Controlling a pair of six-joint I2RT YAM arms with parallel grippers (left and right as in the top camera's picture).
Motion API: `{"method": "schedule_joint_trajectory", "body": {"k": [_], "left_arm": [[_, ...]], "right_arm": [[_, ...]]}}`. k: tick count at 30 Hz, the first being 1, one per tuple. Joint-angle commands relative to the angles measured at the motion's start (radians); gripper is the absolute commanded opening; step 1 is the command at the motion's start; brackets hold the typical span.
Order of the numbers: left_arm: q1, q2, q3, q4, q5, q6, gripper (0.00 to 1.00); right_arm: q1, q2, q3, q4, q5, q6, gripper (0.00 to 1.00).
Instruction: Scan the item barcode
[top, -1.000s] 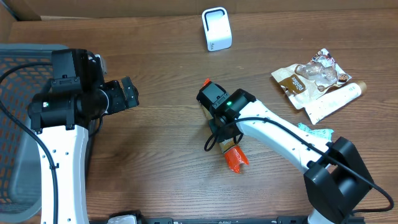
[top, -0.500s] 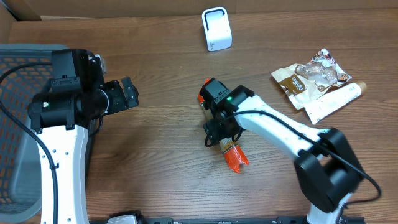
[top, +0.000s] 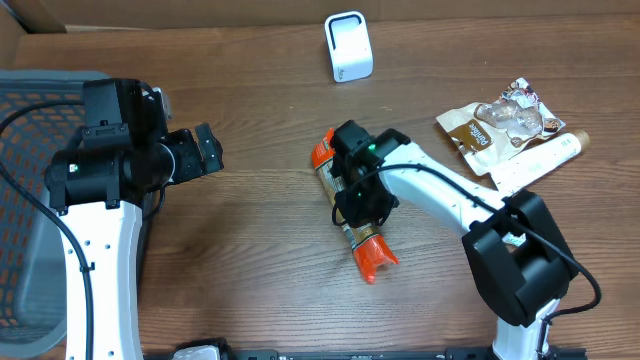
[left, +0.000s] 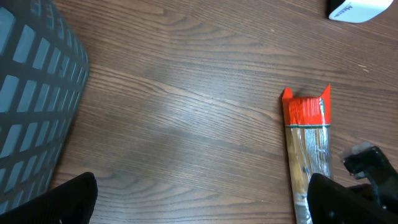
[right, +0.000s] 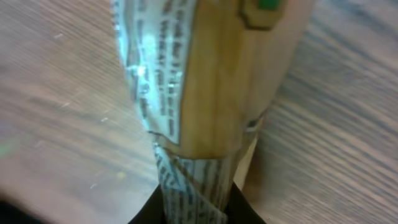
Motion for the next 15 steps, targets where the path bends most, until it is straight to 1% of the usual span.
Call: {"method": "schedule_joint_trajectory", "body": {"k": [1,4,10,13,15], "left_arm": [[0.000,0.008,0.019,0.002,0.000,0.016,1.00],[0.000,0.007,0.019,0.002,0.000,0.016,1.00],[0.000,0.008,0.019,0.002,0.000,0.016,1.00],[0.000,0.008,0.019,0.002,0.000,0.016,1.00],[0.000,0.008,0.019,0.002,0.000,0.016,1.00]], "right_arm": [[-0.048,0.000,0.074,-0.025,-0.225,-0.056,0.08],[-0.102,0.000,0.117,-0.054,-0.334,-0.059,0.04],[-0.214,-0.012,0.177,-0.066,-0.570,-0.054,0.04],[-0.256,-0.017,0.193,-0.064,-0.644,-0.037,0.04],[-0.278,-0.021,0.201,-0.064,-0.652,-0.005,0.04]]}}
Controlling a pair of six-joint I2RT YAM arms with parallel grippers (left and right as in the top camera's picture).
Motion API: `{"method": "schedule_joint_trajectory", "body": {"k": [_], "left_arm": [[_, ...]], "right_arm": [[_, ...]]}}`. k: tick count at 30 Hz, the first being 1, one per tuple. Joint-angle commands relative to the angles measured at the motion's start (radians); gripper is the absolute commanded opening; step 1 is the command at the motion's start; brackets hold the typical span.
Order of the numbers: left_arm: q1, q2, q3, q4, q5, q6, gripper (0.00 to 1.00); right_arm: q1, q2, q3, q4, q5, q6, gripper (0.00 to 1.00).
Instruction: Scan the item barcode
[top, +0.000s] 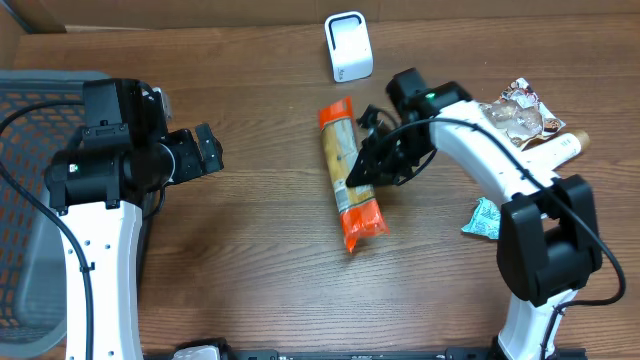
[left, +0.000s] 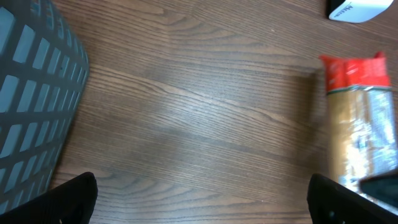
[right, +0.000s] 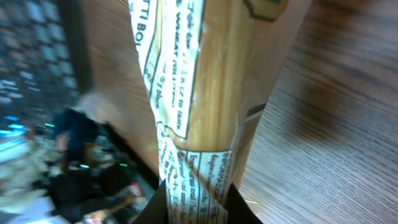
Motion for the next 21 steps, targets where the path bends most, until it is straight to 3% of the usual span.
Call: {"method": "schedule_joint_trajectory", "body": {"k": [1,7,11,16,21], "left_arm": [[0.000,0.008,0.019,0.002,0.000,0.016,1.00],[0.000,0.008,0.019,0.002,0.000,0.016,1.00],[0.000,0.008,0.019,0.002,0.000,0.016,1.00],[0.000,0.008,0.019,0.002,0.000,0.016,1.00],[0.000,0.008,0.019,0.002,0.000,0.016,1.00]], "right_arm": [[-0.027,-0.037,0.056,0.005,-0.164,0.022,0.04],[-0.050,-0.047,0.159,0.006,-0.121,0.024,0.04],[-0.041,-0.047,0.328,-0.020,0.084,0.052,0.04],[0.025,-0.047,0.519,0.013,0.590,0.049,0.04],[0.112,-0.035,0.513,0.197,1.043,-0.084,0.04]]}}
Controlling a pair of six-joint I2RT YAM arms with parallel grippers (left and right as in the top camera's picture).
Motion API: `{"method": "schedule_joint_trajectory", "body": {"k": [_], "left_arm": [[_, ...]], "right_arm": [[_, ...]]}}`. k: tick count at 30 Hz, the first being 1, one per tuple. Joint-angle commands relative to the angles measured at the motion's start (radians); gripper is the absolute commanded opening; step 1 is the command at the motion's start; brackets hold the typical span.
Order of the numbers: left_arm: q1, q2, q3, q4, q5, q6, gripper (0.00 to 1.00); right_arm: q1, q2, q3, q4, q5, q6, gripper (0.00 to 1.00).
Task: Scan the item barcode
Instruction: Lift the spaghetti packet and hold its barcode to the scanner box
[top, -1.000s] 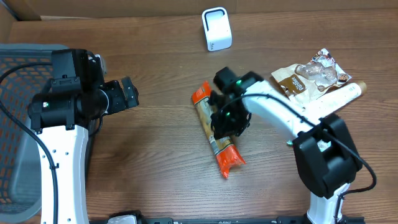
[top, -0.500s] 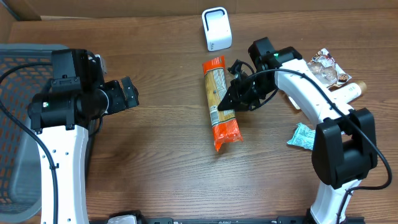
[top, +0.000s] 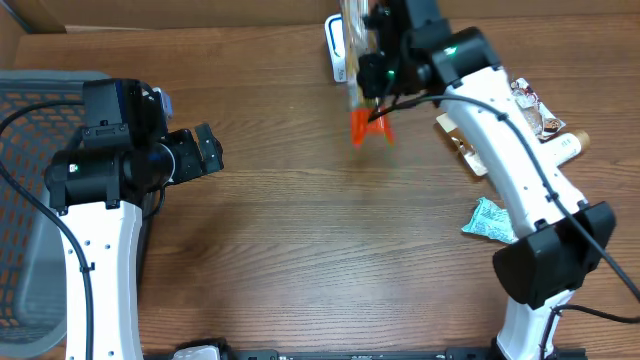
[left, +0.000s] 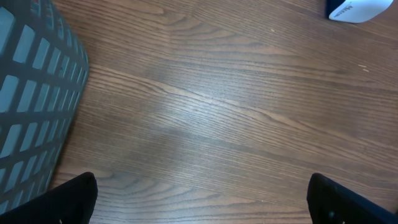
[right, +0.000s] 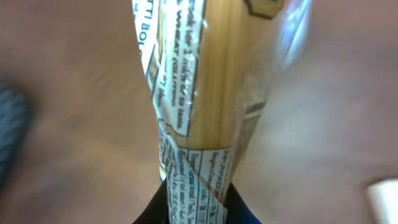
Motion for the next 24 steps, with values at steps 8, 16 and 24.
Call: {"method": "schedule_joint_trajectory", "body": {"k": [8,16,24], "left_arm": [[0.000,0.008,0.019,0.002,-0.001,0.016,1.00],[0.000,0.008,0.019,0.002,0.000,0.016,1.00],[0.000,0.008,0.019,0.002,-0.001,0.016,1.00]], "right_arm": [[0.114,0.069,0.030,0.439,0.518,-0.706,0.04],[0.071,0.231,0.030,0.772,0.518,-1.111,0.04],[0.025,0.365,0.030,0.967,0.519,-1.298,0.04]]}}
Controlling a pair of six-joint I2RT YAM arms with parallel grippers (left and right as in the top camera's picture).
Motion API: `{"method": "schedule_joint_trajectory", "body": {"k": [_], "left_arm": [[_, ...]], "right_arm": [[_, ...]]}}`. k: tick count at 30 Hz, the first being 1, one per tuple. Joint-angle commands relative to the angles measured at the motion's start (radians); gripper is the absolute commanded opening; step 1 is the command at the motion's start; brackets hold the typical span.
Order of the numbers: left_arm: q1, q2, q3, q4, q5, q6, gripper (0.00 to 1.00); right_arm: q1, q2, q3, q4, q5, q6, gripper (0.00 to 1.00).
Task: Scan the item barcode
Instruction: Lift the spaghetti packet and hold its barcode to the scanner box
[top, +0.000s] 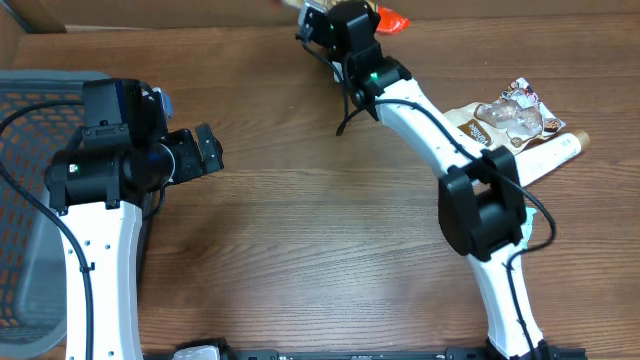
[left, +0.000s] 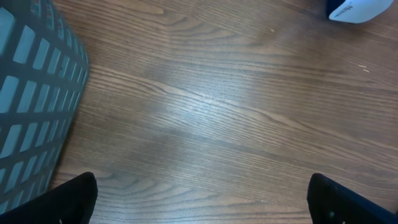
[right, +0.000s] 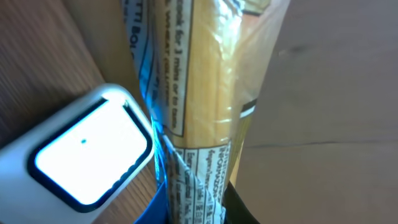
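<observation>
A long clear spaghetti packet (right: 205, 93) with printed text and an orange end (top: 391, 18) is held in my right gripper (right: 198, 208), which is shut on its lower part. The white barcode scanner (right: 87, 152) sits just left of the packet, its window lit, and blue light falls on the packet's edge. In the overhead view my right gripper (top: 345, 25) is at the table's back edge and hides the scanner. A corner of the scanner (left: 359, 9) shows in the left wrist view. My left gripper (left: 199, 211) hangs open over bare wood at the left.
A grey mesh basket (top: 35, 210) stands at the left edge, and its wall (left: 31, 93) shows in the left wrist view. Snack bags (top: 498, 122) and a white tube (top: 545, 155) lie at the right. A cardboard wall runs along the back.
My right gripper has moved from just in front of the scanner to over it at the back edge. The packet now sits beside the lit window. The left arm has not moved.
My right gripper was shut on the spaghetti packet lying at mid-table. Then it held the packet further back and right. Then the packet hung raised beside the scanner, and now it is against the scanner's lit face.
</observation>
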Motion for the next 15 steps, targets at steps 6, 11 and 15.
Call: {"method": "schedule_joint_trajectory", "body": {"k": [6,11,15], "left_arm": [[0.000,0.008,0.019,0.002,0.000,0.016,1.00],[0.000,0.008,0.019,0.002,0.000,0.016,0.99],[0.000,0.008,0.019,0.002,0.000,0.016,1.00]], "right_arm": [[-0.031,-0.009,0.031,0.105,-0.080,-0.068,0.04],[-0.029,-0.009,0.031,0.122,-0.093,-0.068,0.04],[-0.021,-0.009,0.031,0.121,-0.106,-0.067,0.04]]}}
